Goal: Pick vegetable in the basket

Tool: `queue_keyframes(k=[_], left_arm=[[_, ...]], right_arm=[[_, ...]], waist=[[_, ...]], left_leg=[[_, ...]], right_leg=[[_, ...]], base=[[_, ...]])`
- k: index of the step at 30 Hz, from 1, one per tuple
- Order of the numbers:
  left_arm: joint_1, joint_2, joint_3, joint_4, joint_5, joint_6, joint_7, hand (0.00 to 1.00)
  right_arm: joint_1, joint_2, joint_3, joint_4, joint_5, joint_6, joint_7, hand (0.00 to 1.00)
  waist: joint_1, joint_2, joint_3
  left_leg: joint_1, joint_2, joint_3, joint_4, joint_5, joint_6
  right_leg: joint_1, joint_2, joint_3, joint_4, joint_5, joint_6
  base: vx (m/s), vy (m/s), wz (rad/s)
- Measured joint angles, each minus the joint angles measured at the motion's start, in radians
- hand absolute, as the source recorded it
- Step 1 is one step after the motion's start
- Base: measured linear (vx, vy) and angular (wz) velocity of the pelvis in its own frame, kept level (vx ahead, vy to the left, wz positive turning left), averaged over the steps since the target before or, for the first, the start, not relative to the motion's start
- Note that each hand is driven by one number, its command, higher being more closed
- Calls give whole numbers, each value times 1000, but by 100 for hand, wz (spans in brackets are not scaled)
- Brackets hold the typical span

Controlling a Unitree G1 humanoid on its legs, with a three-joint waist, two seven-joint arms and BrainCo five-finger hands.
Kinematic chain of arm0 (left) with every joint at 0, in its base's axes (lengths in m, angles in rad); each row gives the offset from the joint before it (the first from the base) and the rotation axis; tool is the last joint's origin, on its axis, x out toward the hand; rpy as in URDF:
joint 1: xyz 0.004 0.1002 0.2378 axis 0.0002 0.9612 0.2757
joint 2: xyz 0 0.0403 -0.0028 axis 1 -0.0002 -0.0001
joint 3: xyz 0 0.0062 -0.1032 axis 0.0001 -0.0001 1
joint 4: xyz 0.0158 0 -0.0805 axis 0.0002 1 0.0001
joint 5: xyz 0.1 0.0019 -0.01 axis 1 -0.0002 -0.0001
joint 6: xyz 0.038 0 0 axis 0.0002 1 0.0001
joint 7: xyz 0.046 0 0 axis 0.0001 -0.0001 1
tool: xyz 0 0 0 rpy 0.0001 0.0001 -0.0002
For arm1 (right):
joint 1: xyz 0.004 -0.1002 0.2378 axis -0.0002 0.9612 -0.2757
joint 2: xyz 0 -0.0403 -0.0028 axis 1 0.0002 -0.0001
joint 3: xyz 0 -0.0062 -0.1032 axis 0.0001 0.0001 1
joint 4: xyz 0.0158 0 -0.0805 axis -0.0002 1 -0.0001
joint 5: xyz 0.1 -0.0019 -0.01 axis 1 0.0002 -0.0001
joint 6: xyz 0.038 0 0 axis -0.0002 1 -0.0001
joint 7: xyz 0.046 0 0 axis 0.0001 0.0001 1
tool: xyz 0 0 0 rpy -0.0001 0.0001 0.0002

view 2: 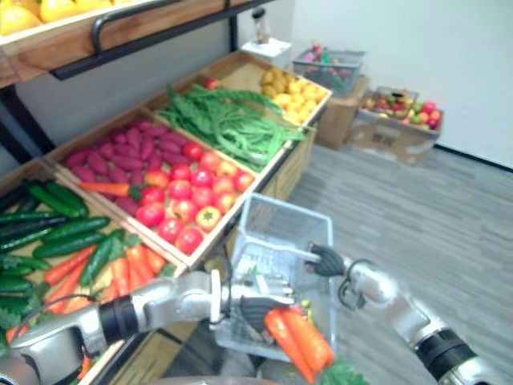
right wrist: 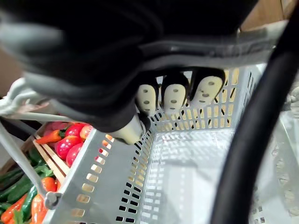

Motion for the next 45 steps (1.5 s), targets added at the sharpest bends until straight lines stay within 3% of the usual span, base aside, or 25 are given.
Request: queue_keyframes(k=[6,18,19,30,39,45], left_arm=[[0,-49,-4,62,1,7,-2,100],[0,-144,-2,307,62,51,-2,100],[0,-153,-2,330,62,54,-2,0],[-4,-204,7,471,172,92,11,0],[-27,-213,34,493,177,94,11,0],[-65,-216,46,407,177,95,20,0]], right_arm=[[-52,-12,48,-31,22,3,4,100],[-53,-24,85,-53,41,6,33,100],[-53,-24,85,-53,42,6,34,100],[-53,-22,71,-53,43,7,43,100],[-33,-5,31,-51,43,12,60,100],[40,69,-56,-3,15,29,56,100]], waist=[[2,-2,1],[-1,-2,0],[-1,-2,0],[-5,-1,7],[-18,2,22],[-13,0,28]], left_leg=[[-2,15,32,26,-41,-3],[-27,17,33,32,-50,-4],[-27,18,32,31,-50,-4],[-36,14,10,26,-50,-3],[-56,9,-22,22,-47,2],[-78,-1,-81,5,-36,19]], right_leg=[[-15,16,23,-11,0,3],[-41,-8,-35,-14,23,0],[-40,-8,-38,-16,24,0],[-39,-17,-46,-24,29,2],[-36,-37,-70,-41,40,3],[-32,-68,-122,-42,40,4]], base=[[-61,-32,-17],[-10,-9,1],[37,12,5],[5,2,3],[-3,-6,10],[-12,-20,31]])
